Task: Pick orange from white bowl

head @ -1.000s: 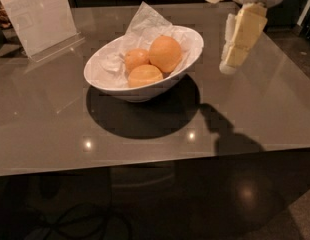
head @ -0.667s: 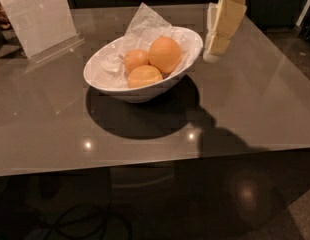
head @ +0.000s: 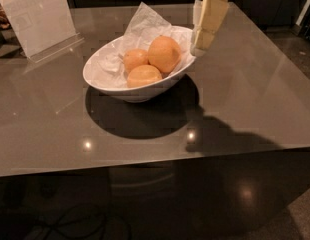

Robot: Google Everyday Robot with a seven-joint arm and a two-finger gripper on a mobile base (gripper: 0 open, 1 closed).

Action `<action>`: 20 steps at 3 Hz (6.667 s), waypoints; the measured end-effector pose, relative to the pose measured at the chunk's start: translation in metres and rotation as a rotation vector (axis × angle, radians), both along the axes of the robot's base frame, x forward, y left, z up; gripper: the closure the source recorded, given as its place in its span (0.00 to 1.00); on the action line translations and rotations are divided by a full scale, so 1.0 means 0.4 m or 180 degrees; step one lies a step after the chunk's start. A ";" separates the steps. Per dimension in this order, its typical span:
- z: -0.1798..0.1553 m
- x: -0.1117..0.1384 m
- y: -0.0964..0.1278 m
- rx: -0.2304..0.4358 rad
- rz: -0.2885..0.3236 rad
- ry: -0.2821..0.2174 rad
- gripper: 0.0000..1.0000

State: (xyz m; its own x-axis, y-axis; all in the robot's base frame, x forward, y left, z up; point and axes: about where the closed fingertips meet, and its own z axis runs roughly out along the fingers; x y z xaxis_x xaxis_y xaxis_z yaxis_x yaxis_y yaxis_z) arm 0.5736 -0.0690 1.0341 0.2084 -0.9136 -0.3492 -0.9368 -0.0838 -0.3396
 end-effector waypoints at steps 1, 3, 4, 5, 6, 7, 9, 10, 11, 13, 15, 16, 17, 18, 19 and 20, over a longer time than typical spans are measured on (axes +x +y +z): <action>-0.023 0.090 0.079 0.0042 0.0273 0.0016 0.00; -0.009 0.158 0.151 0.0150 0.0443 -0.0119 0.00; -0.059 0.186 0.151 0.0145 0.0462 0.0006 0.00; -0.128 0.223 0.151 0.0196 0.0467 0.0194 0.00; -0.196 0.249 0.164 0.0253 0.0492 0.0389 0.00; -0.246 0.267 0.174 0.0297 0.0480 0.0533 0.00; -0.299 0.269 0.169 0.0314 0.0362 0.0764 0.00; -0.303 0.258 0.157 0.0263 0.0272 0.0834 0.00; -0.315 0.247 0.151 0.0231 0.0239 0.0906 0.00; -0.393 0.226 0.151 0.0275 0.0275 0.1192 0.00; -0.395 0.252 0.168 0.0338 0.0235 0.1095 0.42; -0.395 0.252 0.168 0.0338 0.0235 0.1095 0.65; -0.378 0.268 0.179 0.0375 0.0208 0.0946 0.89; -0.317 0.256 0.189 0.0459 0.0279 0.0695 1.00; -0.222 0.198 0.204 0.0803 0.0601 0.0405 1.00; -0.151 0.118 0.204 0.1173 0.0889 0.0154 1.00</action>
Offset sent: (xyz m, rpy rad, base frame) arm 0.0693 0.0684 -0.0026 0.0044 0.0361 0.2386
